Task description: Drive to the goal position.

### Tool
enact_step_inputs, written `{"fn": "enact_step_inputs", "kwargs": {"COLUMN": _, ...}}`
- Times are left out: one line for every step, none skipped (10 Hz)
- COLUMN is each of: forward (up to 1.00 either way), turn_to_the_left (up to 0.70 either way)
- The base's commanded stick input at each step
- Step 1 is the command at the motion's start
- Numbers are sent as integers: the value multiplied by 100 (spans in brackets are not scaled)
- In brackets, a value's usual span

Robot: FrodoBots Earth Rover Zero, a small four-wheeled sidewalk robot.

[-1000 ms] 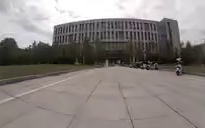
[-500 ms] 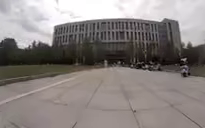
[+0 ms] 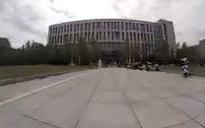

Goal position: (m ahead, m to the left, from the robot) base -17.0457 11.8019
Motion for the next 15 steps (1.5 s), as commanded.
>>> {"fn": "enact_step_inputs", "kwargs": {"forward": 100, "turn_to_the_left": -40}}
{"fn": "enact_step_inputs", "kwargs": {"forward": 100, "turn_to_the_left": -40}}
{"fn": "enact_step_inputs", "kwargs": {"forward": 100, "turn_to_the_left": -40}}
{"fn": "enact_step_inputs", "kwargs": {"forward": 100, "turn_to_the_left": -40}}
{"fn": "enact_step_inputs", "kwargs": {"forward": 100, "turn_to_the_left": -40}}
{"fn": "enact_step_inputs", "kwargs": {"forward": 100, "turn_to_the_left": -40}}
{"fn": "enact_step_inputs", "kwargs": {"forward": 100, "turn_to_the_left": -40}}
{"fn": "enact_step_inputs", "kwargs": {"forward": 100, "turn_to_the_left": -40}}
{"fn": "enact_step_inputs", "kwargs": {"forward": 100, "turn_to_the_left": -40}}
{"fn": "enact_step_inputs", "kwargs": {"forward": 100, "turn_to_the_left": -40}}
{"fn": "enact_step_inputs", "kwargs": {"forward": 100, "turn_to_the_left": -40}}
{"fn": "enact_step_inputs", "kwargs": {"forward": 100, "turn_to_the_left": -40}}
{"fn": "enact_step_inputs", "kwargs": {"forward": 100, "turn_to_the_left": -40}}
{"fn": "enact_step_inputs", "kwargs": {"forward": 100, "turn_to_the_left": -40}}
{"fn": "enact_step_inputs", "kwargs": {"forward": 100, "turn_to_the_left": -40}}
